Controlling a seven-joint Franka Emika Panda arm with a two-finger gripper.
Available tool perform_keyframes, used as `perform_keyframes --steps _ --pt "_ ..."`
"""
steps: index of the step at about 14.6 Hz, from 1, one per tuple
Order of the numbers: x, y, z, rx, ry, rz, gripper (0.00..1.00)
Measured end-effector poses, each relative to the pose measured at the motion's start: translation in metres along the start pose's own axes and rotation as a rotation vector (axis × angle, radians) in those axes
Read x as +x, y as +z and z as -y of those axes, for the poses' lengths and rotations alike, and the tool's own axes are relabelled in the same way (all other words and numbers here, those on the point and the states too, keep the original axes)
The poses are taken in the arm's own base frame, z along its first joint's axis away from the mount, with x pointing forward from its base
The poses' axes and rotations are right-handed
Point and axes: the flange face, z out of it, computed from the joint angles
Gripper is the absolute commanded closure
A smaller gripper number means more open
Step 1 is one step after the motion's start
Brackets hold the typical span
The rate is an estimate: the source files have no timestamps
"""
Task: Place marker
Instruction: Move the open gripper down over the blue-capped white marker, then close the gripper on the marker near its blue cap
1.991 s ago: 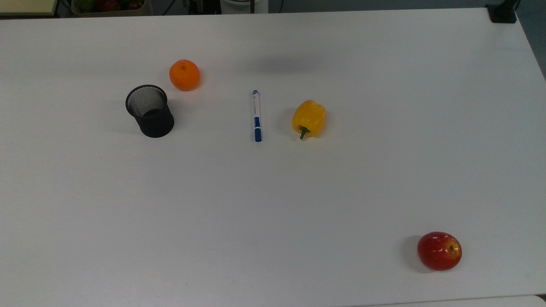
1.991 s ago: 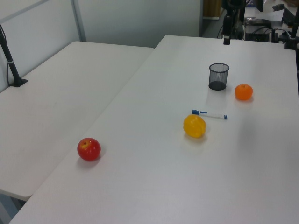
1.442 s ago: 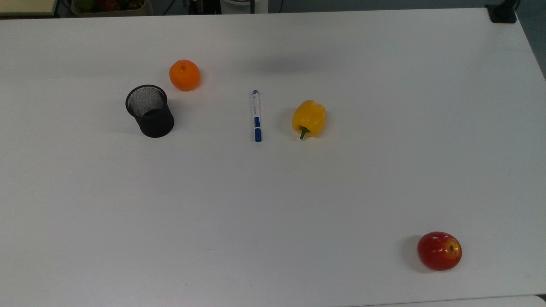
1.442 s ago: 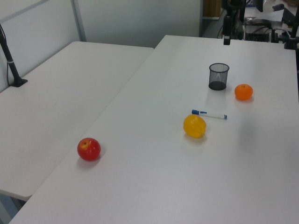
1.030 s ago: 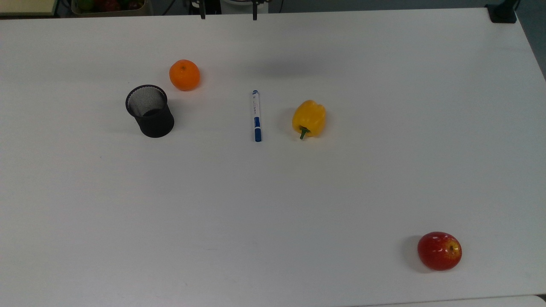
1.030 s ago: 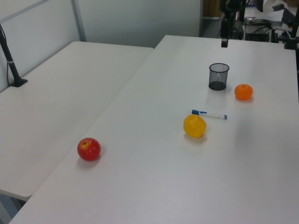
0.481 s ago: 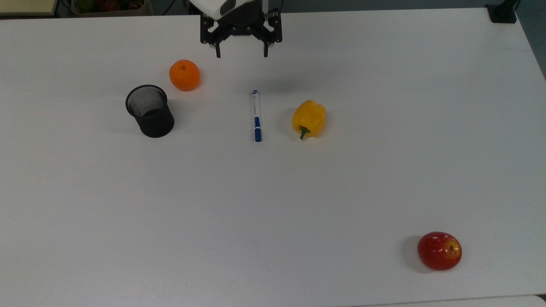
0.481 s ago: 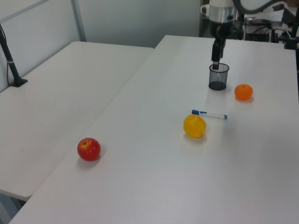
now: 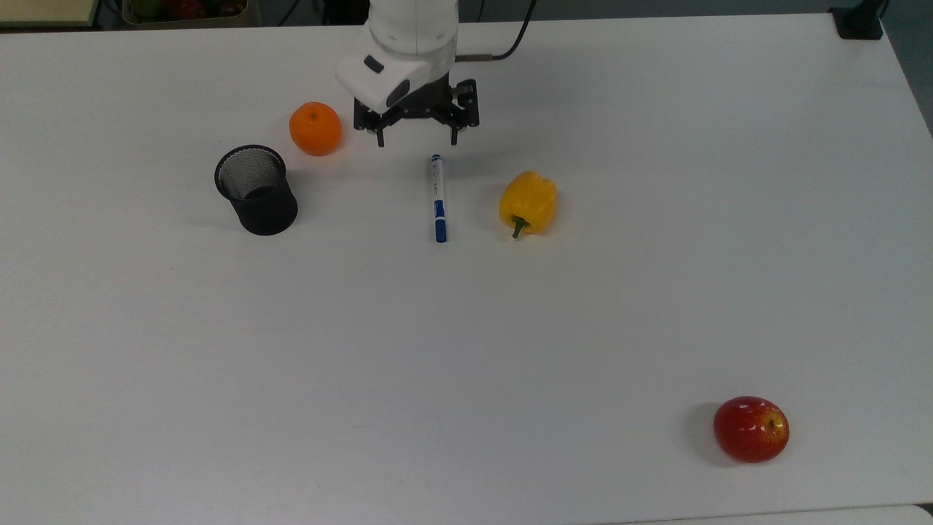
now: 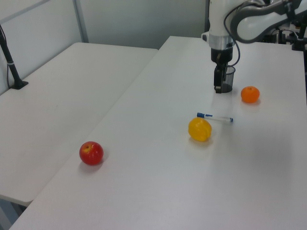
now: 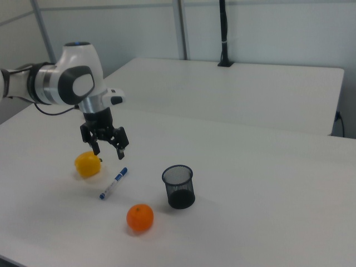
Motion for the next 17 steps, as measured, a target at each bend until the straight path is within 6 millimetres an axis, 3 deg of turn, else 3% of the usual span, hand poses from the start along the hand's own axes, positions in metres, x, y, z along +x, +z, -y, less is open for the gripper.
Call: perform_keyframes --steps 6,9,12,15,17 --pt "0.014 0.068 0.005 0.001 0.033 0.007 0.03" --pt "0.020 0.083 0.012 0.003 0.045 -0.005 0.08" --pt "0.025 0.093 0.021 0.005 0.054 -0.027 0.22" --pt "0.029 0.104 0.029 0.007 0.055 -0.043 0.52" --pt "0.030 0.109 0.030 0.007 0.054 -0.039 0.60"
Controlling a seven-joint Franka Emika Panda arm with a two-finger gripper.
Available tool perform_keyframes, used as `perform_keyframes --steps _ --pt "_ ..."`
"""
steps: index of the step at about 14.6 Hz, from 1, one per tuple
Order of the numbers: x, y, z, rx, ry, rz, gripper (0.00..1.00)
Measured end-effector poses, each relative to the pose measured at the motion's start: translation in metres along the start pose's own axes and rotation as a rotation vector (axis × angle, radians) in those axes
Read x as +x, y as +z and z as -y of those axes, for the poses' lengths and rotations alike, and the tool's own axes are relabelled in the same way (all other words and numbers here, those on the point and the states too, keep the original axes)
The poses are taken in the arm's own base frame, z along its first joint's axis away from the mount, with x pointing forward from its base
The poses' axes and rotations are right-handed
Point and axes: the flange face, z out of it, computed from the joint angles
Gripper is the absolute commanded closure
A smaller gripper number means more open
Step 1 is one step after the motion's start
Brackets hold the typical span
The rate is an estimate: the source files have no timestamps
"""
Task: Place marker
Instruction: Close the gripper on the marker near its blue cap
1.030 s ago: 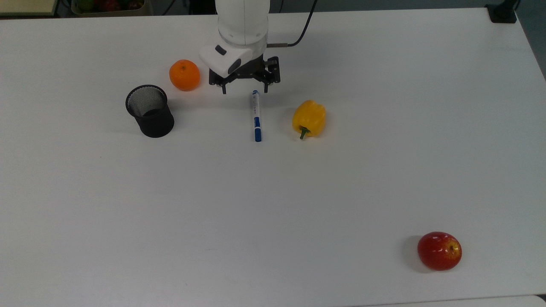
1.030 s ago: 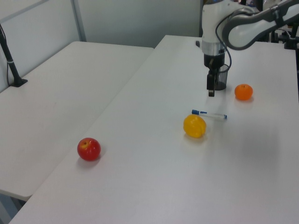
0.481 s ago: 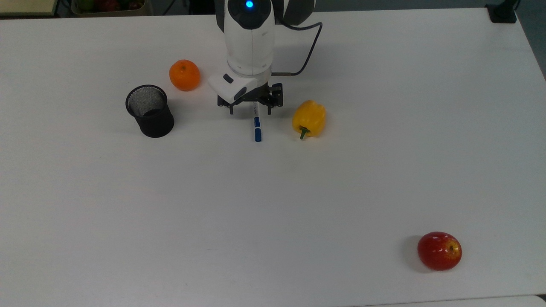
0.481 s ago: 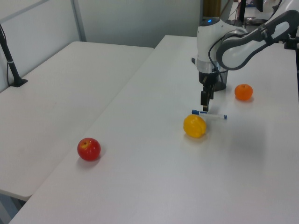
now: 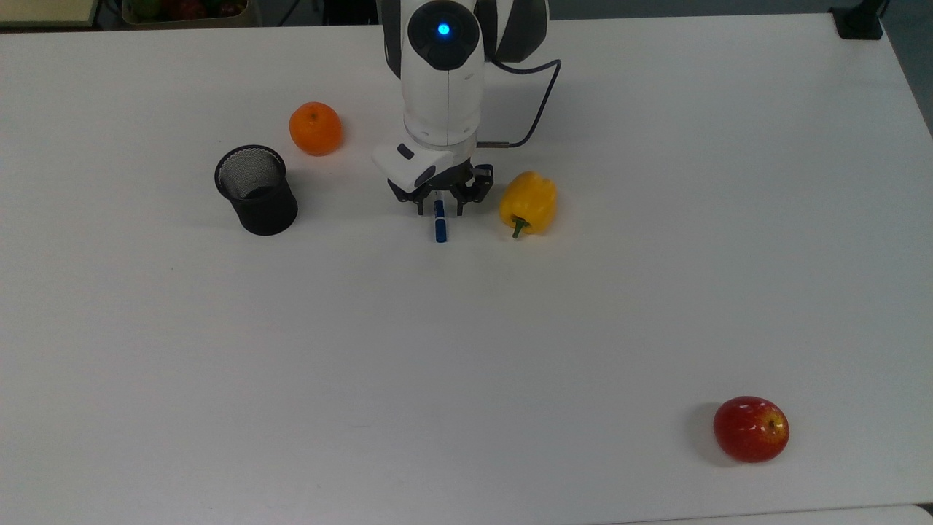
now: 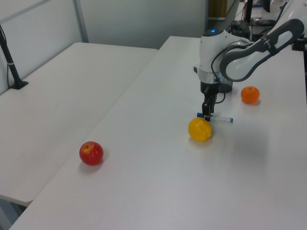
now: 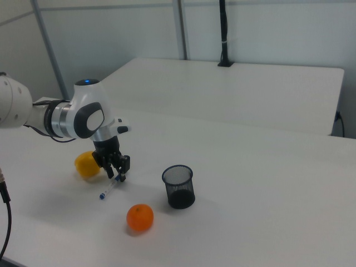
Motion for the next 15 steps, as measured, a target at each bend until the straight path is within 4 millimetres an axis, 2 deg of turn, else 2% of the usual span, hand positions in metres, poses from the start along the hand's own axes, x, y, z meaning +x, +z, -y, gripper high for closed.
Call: perform_keyframes --steps 7,12,15 --pt "0.0061 0.0007 0.0008 -0.004 -0.009 -0.050 0.62" --pt "0.0085 0.0040 0.0010 -0.019 -0.026 -0.063 0.76" --pt "0.0094 0.0037 0.0013 -0.021 -0.028 -0.069 0.78"
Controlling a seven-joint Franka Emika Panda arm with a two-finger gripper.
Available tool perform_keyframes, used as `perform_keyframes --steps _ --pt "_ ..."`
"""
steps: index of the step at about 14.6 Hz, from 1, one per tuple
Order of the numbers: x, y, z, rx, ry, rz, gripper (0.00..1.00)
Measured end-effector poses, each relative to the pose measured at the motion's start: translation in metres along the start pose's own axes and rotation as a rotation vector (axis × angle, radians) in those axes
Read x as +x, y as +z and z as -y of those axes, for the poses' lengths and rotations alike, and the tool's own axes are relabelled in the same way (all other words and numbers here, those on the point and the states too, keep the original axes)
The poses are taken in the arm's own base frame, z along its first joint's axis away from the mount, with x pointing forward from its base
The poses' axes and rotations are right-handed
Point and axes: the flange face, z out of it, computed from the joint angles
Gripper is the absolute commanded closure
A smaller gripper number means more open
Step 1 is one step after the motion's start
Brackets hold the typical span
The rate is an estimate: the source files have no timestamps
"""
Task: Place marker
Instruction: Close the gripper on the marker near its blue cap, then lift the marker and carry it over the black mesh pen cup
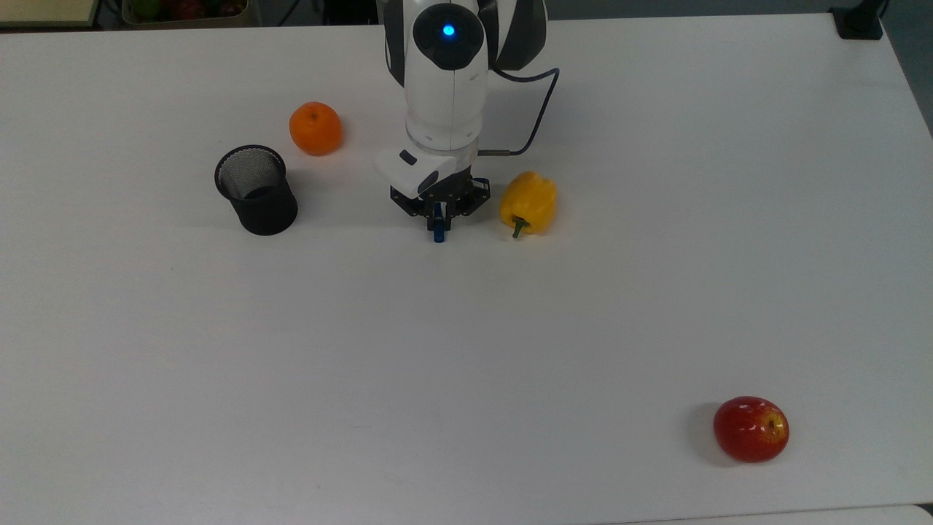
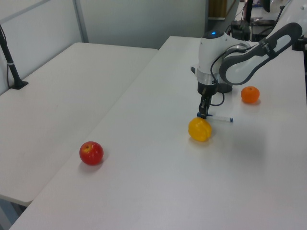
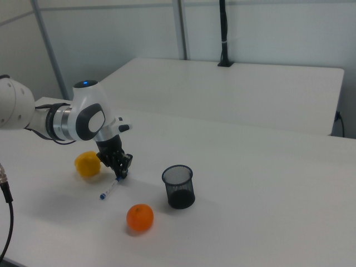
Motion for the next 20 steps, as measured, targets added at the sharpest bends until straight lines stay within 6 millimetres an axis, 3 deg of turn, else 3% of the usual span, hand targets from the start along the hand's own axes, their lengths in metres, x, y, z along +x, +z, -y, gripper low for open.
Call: perform_keyframes --steps 4,12,15,20 --pt "0.001 0.000 0.000 0.000 0.000 -0.001 0.87" --pt "0.007 -0.010 0.000 0.001 0.003 -0.023 0.87" --pt "0.010 -0.039 -0.003 -0.005 0.014 -0.005 0.87" --pt "0.010 -0.129 -0.017 -0.018 0.042 0.027 0.87"
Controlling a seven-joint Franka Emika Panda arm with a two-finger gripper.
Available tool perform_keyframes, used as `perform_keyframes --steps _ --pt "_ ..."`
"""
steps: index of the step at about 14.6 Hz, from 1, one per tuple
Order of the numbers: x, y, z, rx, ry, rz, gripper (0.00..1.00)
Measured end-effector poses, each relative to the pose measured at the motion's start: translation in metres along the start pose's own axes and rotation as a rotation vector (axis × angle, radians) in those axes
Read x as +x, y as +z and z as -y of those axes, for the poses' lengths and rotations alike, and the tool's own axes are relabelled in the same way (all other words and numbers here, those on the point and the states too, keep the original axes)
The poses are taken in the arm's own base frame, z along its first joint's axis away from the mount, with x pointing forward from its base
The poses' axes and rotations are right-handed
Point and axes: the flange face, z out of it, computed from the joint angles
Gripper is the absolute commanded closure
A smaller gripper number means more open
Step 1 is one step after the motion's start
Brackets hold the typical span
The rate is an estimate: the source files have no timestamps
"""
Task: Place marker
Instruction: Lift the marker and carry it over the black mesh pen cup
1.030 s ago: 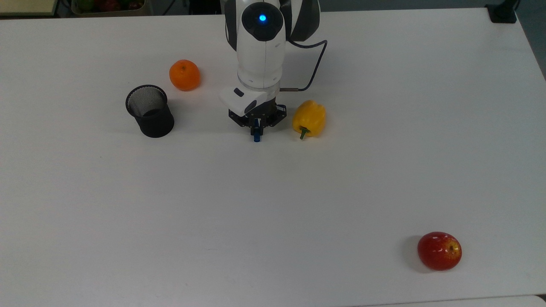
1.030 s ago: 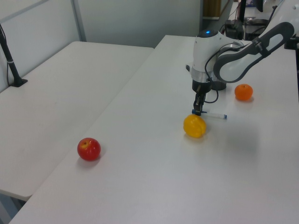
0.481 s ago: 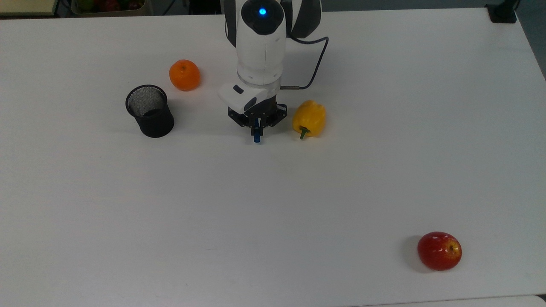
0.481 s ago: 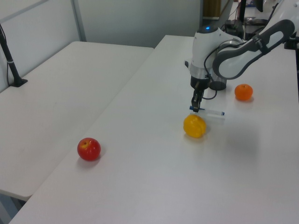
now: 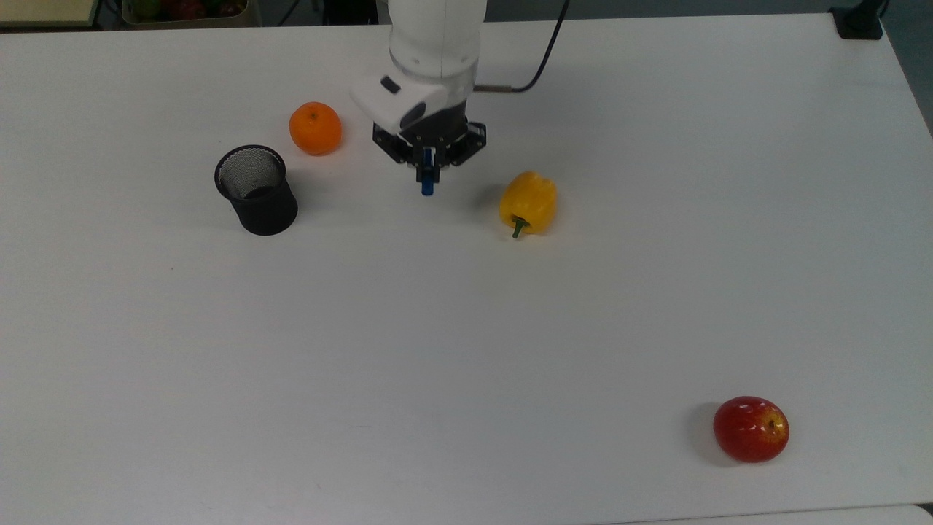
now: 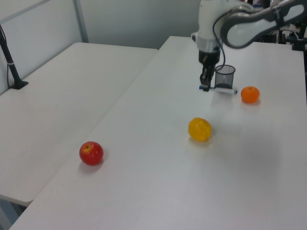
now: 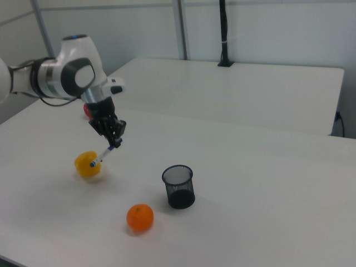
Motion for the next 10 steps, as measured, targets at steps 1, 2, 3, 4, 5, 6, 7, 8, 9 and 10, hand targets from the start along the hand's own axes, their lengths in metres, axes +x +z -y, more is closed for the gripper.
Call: perform_keyframes --steps 1,2,3,4,5,6,7,8,9,10 --pt "-0.002 -0.014 -0.003 -0.002 0.005 0.001 0.87" --pt "-0.003 -0.028 -0.007 -0.004 0.012 0.004 0.87" --pt "-0.004 -0.041 -0.011 -0.005 0.019 0.006 0.87" --pt "-0.005 -0.050 -0.016 -0.006 0.028 0.005 0.87" --pt "-0.004 -0.055 -0.022 -0.007 0.037 0.004 0.87" --pt "-0.004 -0.057 -0.029 -0.008 0.049 0.002 0.87" --pt "-0.003 -0.057 -0.037 -0.009 0.061 0.002 0.87" --pt "-0.003 -0.056 -0.046 -0.010 0.076 0.003 0.87" --pt "-0.002 -0.056 -0.058 -0.012 0.096 0.004 0.87" --pt "-0.002 -0.055 -0.072 -0.016 0.117 0.004 0.87"
